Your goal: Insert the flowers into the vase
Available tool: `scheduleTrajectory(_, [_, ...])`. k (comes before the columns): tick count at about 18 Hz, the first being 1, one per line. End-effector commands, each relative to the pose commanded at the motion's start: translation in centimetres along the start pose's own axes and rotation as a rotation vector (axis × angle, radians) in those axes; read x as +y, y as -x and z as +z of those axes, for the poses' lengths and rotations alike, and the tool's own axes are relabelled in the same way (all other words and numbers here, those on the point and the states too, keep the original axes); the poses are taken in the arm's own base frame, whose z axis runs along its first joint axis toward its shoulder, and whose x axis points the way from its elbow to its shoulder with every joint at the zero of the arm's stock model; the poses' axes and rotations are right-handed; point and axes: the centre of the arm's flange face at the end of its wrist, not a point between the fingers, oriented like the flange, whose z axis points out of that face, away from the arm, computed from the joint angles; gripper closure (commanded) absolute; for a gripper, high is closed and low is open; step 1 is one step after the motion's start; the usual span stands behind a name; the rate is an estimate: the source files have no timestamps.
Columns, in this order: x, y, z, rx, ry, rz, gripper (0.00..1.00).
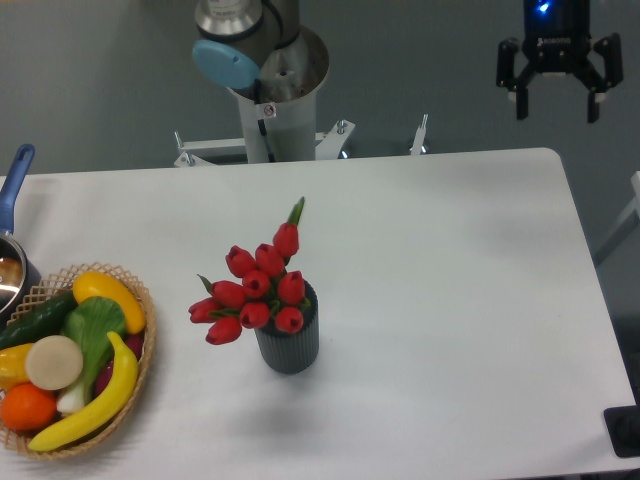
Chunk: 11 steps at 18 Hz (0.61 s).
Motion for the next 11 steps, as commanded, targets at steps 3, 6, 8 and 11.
scheduleTrajectory(3, [-0.02, -0.07, -0.37, 0.022, 0.021, 0.023, 0.0])
scheduleTrajectory(6, [-0.09, -0.19, -0.11, 0.029, 0.014, 0.024, 0.0])
scheduleTrajectory(8, [-0.16, -0.16, -0.01, 0.029, 0.01, 0.027, 0.0])
scheduleTrajectory(11, [-0.25, -0.23, 0.12, 0.03, 0.007, 0.028, 0.0])
